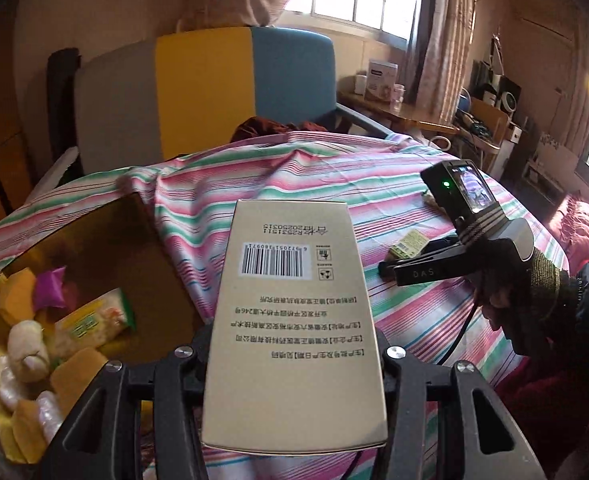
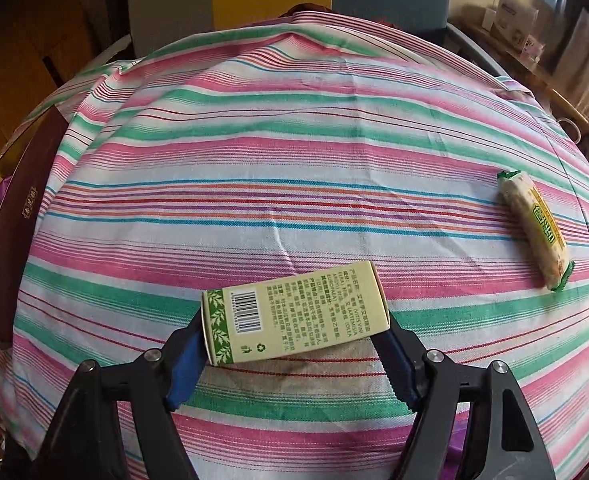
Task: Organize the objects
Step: 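Carry the cream box into the gold tray and open the left gripper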
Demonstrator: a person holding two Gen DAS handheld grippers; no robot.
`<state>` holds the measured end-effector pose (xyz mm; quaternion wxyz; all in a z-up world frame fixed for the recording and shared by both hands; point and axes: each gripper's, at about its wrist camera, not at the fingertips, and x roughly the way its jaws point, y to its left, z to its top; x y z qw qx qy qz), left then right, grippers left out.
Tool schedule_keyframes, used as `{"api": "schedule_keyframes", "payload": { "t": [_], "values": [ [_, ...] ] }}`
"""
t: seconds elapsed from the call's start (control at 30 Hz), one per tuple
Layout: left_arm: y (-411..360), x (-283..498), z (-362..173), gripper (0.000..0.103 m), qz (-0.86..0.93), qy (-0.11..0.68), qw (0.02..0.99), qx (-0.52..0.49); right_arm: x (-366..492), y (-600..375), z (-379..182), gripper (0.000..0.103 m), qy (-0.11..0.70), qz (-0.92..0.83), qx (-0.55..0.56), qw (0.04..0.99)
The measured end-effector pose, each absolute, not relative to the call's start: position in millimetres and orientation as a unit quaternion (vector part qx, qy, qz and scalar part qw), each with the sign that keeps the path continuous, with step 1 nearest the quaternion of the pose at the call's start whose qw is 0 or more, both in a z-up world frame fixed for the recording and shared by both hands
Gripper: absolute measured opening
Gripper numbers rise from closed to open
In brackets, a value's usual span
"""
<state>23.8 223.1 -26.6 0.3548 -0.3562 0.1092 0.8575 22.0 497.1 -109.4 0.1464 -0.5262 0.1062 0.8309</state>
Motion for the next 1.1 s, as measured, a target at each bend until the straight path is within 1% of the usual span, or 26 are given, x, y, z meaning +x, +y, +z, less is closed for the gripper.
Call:
{"api": "schedule_keyframes", "payload": {
  "t": [0.17,0.27,0.5,0.63,0.73,0.83,0.93,1.1],
  "values": [
    [193,18,-23,0.051,0.867,0.092,0.338,-0.354,21,496,-110,0.078,0.101,0.834,-0.523,0.143],
    [158,8,-15,0.051,0.88,0.069,0.313,-0.35,21,496,-110,0.078,0.101,0.834,-0.523,0.143],
    [34,-32,-4,0.051,0.901,-0.048,0.205,-0.379,20,496,-112,0.079,0.103,0.834,-0.523,0.143],
    [0,-47,-15,0.051,0.898,-0.077,0.167,-0.4,19,495,-112,0.08,0.101,0.834,-0.524,0.144],
    [-4,-61,-19,0.051,0.888,-0.091,0.174,-0.415,18,493,-112,0.08,0.095,0.834,-0.524,0.145],
    [12,-79,-16,0.051,0.888,-0.065,0.181,-0.417,18,493,-112,0.081,0.091,0.834,-0.524,0.145],
    [28,-101,-18,0.051,0.878,-0.071,0.199,-0.43,17,492,-112,0.081,0.088,0.835,-0.524,0.145],
    [62,-148,-38,0.051,0.86,-0.042,0.2,-0.468,17,492,-112,0.081,0.085,0.835,-0.524,0.144]
  ]
}}
